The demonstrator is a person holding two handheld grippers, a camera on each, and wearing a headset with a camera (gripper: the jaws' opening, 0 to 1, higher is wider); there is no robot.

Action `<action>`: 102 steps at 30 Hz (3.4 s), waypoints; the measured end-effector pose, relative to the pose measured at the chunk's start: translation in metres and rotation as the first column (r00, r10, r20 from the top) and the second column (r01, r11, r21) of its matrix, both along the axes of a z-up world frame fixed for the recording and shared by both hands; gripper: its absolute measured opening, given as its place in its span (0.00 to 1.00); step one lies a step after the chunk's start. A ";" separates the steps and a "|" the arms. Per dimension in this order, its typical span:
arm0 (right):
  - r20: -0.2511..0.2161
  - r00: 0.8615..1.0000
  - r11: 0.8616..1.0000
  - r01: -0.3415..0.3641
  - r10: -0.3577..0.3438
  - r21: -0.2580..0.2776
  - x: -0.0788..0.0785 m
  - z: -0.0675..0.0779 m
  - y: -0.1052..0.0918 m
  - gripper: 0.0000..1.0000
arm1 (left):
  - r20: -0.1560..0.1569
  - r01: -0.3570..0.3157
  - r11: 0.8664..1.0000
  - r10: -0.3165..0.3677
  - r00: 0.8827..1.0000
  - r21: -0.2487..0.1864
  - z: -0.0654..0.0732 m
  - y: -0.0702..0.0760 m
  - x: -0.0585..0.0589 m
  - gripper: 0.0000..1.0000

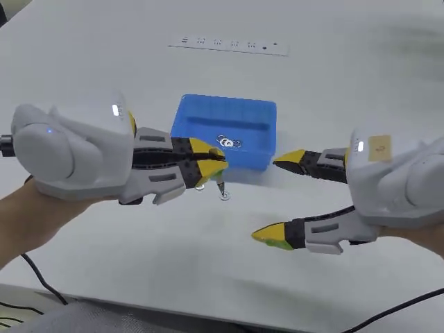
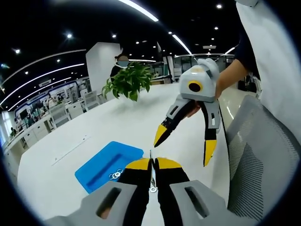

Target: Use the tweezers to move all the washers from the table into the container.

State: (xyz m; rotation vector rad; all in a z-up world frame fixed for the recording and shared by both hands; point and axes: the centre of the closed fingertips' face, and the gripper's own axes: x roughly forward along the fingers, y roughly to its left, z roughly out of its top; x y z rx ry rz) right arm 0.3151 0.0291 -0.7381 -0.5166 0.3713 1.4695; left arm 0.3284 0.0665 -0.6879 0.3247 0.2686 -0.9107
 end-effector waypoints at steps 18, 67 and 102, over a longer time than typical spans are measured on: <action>-0.066 0.998 1.000 0.003 -0.002 0.002 -0.006 -0.011 0.000 0.70 | -0.048 0.007 1.000 -0.006 0.999 0.016 -0.025 -0.005 0.012 0.07; -0.123 0.992 1.000 -0.013 0.016 0.029 0.013 -0.013 0.034 0.61 | -0.119 0.097 0.989 -0.083 0.989 0.114 -0.030 0.000 0.014 0.06; -0.077 0.978 0.978 -0.197 0.191 -0.075 0.018 -0.033 0.063 0.10 | -0.163 0.137 0.979 -0.113 0.980 0.147 -0.037 -0.014 0.016 0.09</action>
